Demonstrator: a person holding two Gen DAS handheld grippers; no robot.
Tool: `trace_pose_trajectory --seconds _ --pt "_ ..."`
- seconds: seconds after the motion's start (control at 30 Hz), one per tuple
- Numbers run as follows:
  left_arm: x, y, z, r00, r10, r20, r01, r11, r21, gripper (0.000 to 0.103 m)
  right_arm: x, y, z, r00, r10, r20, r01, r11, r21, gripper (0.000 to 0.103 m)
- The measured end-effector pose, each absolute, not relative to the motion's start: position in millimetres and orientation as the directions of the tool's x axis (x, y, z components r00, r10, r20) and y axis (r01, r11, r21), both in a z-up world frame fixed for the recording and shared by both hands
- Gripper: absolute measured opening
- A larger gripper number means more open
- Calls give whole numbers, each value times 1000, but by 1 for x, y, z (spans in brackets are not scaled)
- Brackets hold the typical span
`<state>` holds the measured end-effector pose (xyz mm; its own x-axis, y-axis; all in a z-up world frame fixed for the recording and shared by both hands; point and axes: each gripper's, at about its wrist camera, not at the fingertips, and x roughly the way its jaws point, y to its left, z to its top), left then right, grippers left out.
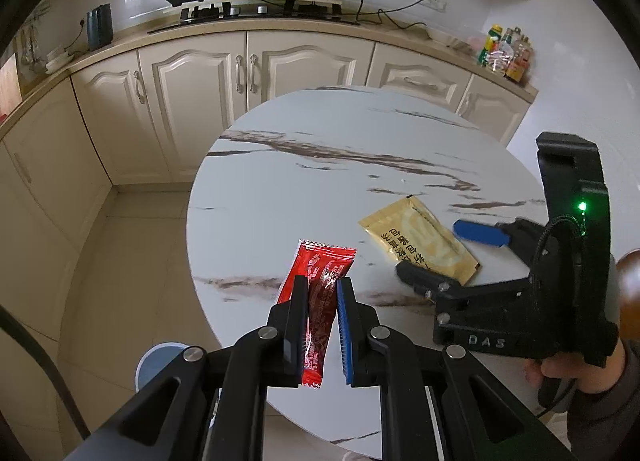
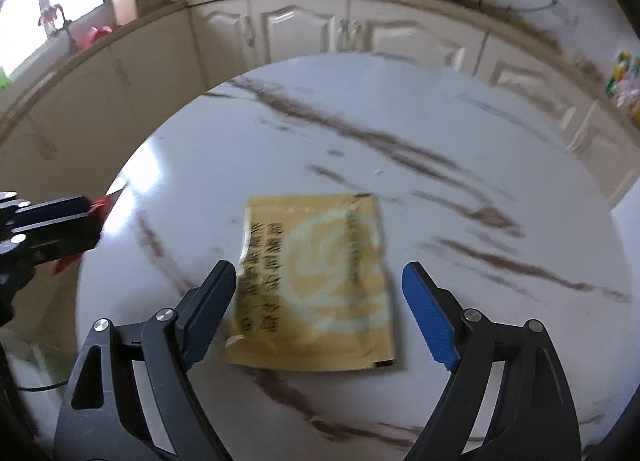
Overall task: Collect trash
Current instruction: 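Grasp the yellow packet with the right gripper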
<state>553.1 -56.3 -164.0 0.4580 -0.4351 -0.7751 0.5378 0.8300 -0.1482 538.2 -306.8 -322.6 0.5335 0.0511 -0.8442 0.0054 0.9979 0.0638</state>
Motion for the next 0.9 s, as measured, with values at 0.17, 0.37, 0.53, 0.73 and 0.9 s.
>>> trace_pose_trajectory --seconds 0.17,0.37,0.53,0.73,0.9 --pt "557 -57 -165 452 -433 -780 540 829 -148 10 541 -302 -331 541 16 -841 -2 1000 18 92" --pt "564 -67 -167 446 -434 -783 538 829 -153 10 543 -300 -328 552 50 -832 -40 999 33 64" --pt "563 -70 -167 446 -439 -780 541 826 -155 10 546 -297 -326 551 54 -833 -55 998 28 58" --pt "560 -62 -166 453 -435 -778 535 831 -154 10 541 -290 -324 538 86 -839 -98 994 39 55" --pt "555 -49 -162 466 -426 -776 521 841 -149 10 535 -280 -323 548 99 -830 -111 993 45 53"
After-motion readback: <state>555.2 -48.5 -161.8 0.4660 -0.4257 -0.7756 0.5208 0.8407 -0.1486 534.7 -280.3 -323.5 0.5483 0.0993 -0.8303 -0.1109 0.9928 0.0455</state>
